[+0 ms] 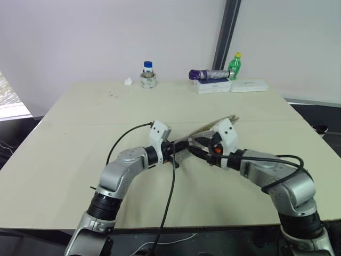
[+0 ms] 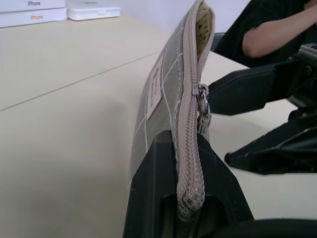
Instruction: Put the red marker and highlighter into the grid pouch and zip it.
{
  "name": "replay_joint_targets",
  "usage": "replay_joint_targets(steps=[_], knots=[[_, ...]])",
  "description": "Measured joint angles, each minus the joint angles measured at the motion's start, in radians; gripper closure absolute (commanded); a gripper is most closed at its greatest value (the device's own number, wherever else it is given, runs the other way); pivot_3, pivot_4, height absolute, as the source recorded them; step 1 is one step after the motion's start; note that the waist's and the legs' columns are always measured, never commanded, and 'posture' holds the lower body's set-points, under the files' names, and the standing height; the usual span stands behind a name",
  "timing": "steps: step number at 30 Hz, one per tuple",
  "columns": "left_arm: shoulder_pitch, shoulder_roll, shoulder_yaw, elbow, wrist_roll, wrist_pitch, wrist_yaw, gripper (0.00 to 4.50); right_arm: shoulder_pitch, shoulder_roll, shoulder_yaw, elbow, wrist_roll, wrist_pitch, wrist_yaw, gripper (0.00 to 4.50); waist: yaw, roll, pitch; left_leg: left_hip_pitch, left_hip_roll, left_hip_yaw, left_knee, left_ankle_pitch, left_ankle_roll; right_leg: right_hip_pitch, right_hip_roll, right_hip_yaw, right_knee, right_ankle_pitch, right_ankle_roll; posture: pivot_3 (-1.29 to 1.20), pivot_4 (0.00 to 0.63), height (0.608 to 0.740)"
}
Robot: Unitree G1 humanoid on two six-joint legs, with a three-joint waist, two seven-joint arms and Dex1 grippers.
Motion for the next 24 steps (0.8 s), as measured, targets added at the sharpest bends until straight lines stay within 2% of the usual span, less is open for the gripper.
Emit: replay_joint_targets(steps=[2,4,5,14,20,24], knots=[[0.001,0.001,-0.001,-0.002,0.000,0.000,0.000,4.50,0.000,0.009,0.002,0.000,0.002,0.005,-0.006,3.34,0.000,0.000,0.000,0.000,0.000,0.000,0.000,0.000,0.000,0.000,0.000,0.000,0.000,0.000,0.000,0.00,0.150,0.737],[0.004,0.002,-0.001,-0.005,0.000,0.000,0.000,4.50,0.000,0.013,0.002,0.001,0.002,0.006,-0.008,4.37,0.000,0.000,0.000,0.000,0.000,0.000,0.000,0.000,0.000,0.000,0.000,0.000,0.000,0.000,0.000,0.00,0.150,0.737],[0.005,0.003,-0.001,-0.006,0.000,-0.001,0.000,4.50,0.000,0.013,0.002,0.001,0.001,0.007,-0.009,4.44,0.000,0.000,0.000,0.000,0.000,0.000,0.000,0.000,0.000,0.000,0.000,0.000,0.000,0.000,0.000,0.00,0.150,0.737],[0.010,0.042,-0.013,-0.007,0.023,-0.041,-0.023,4.50,-0.002,-0.020,-0.011,0.001,0.002,0.007,-0.006,4.44,-0.001,0.000,0.000,0.000,0.000,0.000,0.000,0.000,0.000,0.000,0.000,0.000,0.000,0.000,0.000,0.00,0.150,0.737],[0.031,0.121,-0.038,-0.007,0.051,-0.136,-0.074,4.50,-0.037,-0.105,-0.037,0.021,0.010,-0.016,0.034,4.44,-0.003,0.000,0.000,0.000,0.000,0.000,-0.001,0.000,0.000,0.000,0.000,0.000,0.000,0.000,0.000,0.00,0.150,0.737],[0.058,0.192,-0.008,0.006,0.057,-0.173,-0.080,4.50,-0.037,-0.199,-0.125,0.101,-0.023,-0.049,0.028,4.44,-0.003,0.000,0.000,0.001,0.000,0.001,-0.001,0.000,0.000,0.000,0.000,0.001,0.000,0.000,0.000,0.00,0.150,0.737]])
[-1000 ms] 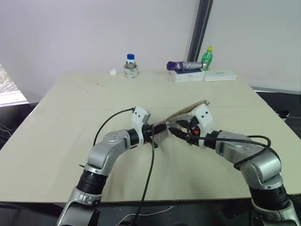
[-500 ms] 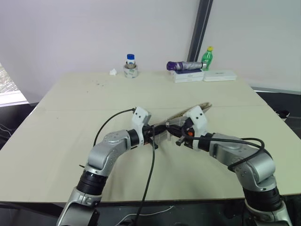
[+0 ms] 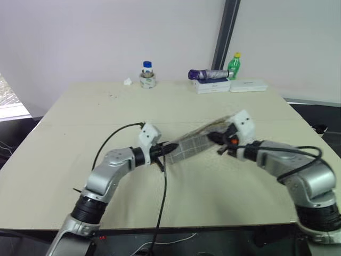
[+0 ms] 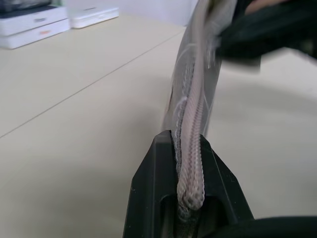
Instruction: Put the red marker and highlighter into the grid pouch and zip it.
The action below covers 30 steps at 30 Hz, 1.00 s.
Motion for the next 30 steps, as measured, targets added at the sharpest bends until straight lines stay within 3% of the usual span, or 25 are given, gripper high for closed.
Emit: replay_joint_targets(steps=[6,26,30], knots=[[0.017,0.032,0.016,0.026,0.004,-0.038,0.000,4.50,0.000,-0.043,-0.012,0.046,-0.002,-0.040,0.025,4.44,-0.002,0.000,0.000,0.000,0.001,0.000,0.000,0.000,0.000,0.000,0.001,0.000,0.000,0.000,0.000,0.00,0.150,0.737],[0.038,0.078,0.032,0.045,0.004,-0.086,0.000,4.50,-0.009,-0.034,-0.009,0.074,0.025,-0.070,0.028,4.44,-0.001,0.000,0.000,0.000,0.001,0.000,0.000,0.000,0.000,0.000,0.000,0.001,0.000,0.000,0.000,0.00,0.150,0.737],[0.049,0.072,0.059,0.039,0.005,-0.065,0.027,4.50,0.018,-0.034,-0.022,0.015,0.070,-0.058,0.061,3.23,-0.001,0.000,0.000,0.000,0.002,0.000,0.000,0.000,0.000,0.000,0.000,0.001,0.000,0.000,0.000,0.00,0.150,0.737]])
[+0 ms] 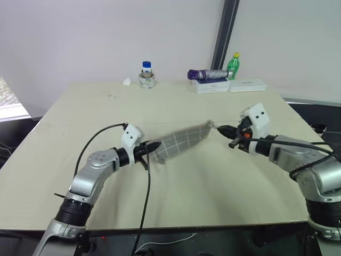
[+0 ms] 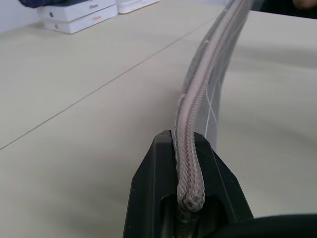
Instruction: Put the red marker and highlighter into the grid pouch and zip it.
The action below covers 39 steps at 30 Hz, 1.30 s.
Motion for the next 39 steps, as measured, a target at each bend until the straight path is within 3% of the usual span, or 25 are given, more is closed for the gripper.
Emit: replay_joint_targets(steps=[2,6,17,25,28,34,36,37,39], knots=[[0.006,-0.023,0.009,-0.004,0.008,-0.006,0.028,4.50,0.010,0.010,-0.001,-0.027,0.016,0.002,0.004,2.23,0.001,0.000,0.000,0.000,0.000,0.000,0.000,0.000,0.000,0.000,0.000,0.000,0.000,0.000,0.000,0.00,0.150,0.737],[0.005,-0.062,-0.008,0.010,0.095,-0.106,0.080,4.50,0.035,0.010,0.000,-0.030,0.009,-0.006,0.008,2.23,0.009,0.000,0.000,-0.001,-0.001,0.001,0.001,0.000,0.000,0.000,-0.001,0.000,0.000,0.000,0.000,0.00,0.150,0.737],[-0.037,-0.033,-0.043,0.146,0.365,-0.481,0.158,4.50,0.112,-0.001,0.007,0.045,-0.076,-0.064,0.011,2.23,0.006,0.000,0.000,-0.002,-0.002,0.001,0.000,0.000,0.000,-0.001,-0.001,-0.001,-0.001,0.000,0.000,0.00,0.150,0.737],[-0.042,-0.012,-0.051,0.172,0.418,-0.529,0.141,4.50,0.127,0.008,0.010,0.087,-0.108,-0.090,0.010,2.23,0.005,0.000,0.000,-0.003,-0.002,0.001,0.000,0.000,0.000,-0.002,-0.001,-0.001,0.000,0.000,0.000,0.00,0.150,0.737],[0.009,-0.013,-0.057,0.172,0.415,-0.505,0.114,3.39,0.133,0.018,0.010,0.105,-0.124,-0.100,0.005,2.17,0.002,0.000,0.000,-0.003,-0.002,0.001,0.000,0.000,0.000,-0.002,-0.001,-0.001,0.000,0.000,0.000,0.00,0.150,0.737],[0.095,-0.012,-0.039,0.096,0.353,-0.375,0.067,0.31,0.175,0.018,0.009,0.109,-0.126,-0.136,0.044,2.17,0.004,0.000,0.000,-0.003,-0.001,0.001,0.000,0.000,0.000,-0.002,-0.001,-0.001,0.000,0.000,0.000,0.00,0.150,0.737],[0.138,-0.002,-0.016,0.042,0.313,-0.316,0.046,0.31,0.198,0.015,0.009,0.107,-0.126,-0.164,0.073,2.17,0.004,0.000,0.000,-0.003,0.000,0.001,0.000,0.000,0.000,-0.002,-0.001,-0.001,0.000,0.000,0.000,0.00,0.150,0.737],[0.158,0.002,-0.001,0.020,0.293,-0.290,0.040,0.31,0.210,0.012,0.006,0.106,-0.126,-0.180,0.085,2.17,0.004,-0.003,0.001,-0.003,-0.002,0.004,-0.001,-0.001,0.002,-0.001,0.000,-0.003,-0.006,-0.005,0.008,0.00,0.150,0.737],[0.193,0.006,0.041,-0.016,0.246,-0.223,0.035,0.31,0.228,0.005,-0.002,0.105,-0.126,-0.219,0.114,2.17,-0.001,0.000,0.002,-0.003,0.000,0.001,0.001,-0.001,0.001,0.000,0.001,-0.002,-0.003,-0.002,0.002,0.00,0.150,0.737]])
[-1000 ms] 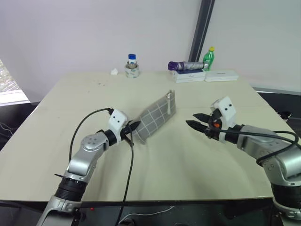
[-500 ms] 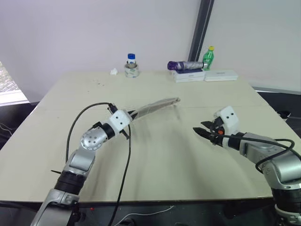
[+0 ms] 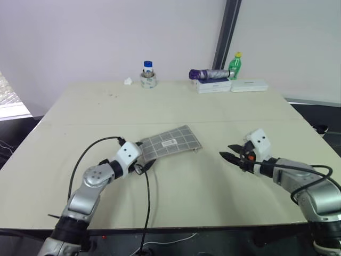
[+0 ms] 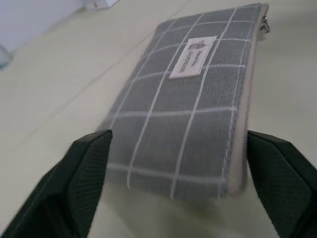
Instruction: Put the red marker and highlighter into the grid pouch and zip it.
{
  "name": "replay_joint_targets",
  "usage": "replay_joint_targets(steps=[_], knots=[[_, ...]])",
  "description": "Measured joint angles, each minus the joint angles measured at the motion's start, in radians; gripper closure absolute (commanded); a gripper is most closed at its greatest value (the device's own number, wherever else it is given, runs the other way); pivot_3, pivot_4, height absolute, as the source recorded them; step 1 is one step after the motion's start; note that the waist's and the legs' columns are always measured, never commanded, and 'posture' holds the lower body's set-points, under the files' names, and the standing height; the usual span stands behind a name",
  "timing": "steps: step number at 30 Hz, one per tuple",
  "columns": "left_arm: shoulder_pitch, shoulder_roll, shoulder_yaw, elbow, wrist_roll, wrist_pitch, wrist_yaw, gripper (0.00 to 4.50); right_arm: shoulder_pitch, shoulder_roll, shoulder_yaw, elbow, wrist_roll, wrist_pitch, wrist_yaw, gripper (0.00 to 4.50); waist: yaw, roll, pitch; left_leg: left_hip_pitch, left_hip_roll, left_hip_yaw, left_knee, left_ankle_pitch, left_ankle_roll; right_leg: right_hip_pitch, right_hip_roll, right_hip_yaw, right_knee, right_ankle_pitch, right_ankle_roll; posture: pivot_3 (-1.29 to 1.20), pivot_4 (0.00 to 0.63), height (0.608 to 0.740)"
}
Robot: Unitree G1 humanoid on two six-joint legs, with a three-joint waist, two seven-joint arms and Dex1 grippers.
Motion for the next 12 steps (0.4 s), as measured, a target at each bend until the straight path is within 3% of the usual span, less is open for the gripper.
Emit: replay_joint_targets(steps=[12], knots=[[0.161,0.050,0.290,-0.169,-0.243,0.266,0.041,0.31,0.051,-0.018,-0.084,0.060,0.026,-0.177,0.178,2.17,0.011,0.000,0.000,0.001,0.000,-0.001,0.001,0.000,0.000,0.002,-0.003,0.001,0.001,0.001,-0.001,0.00,0.150,0.737]])
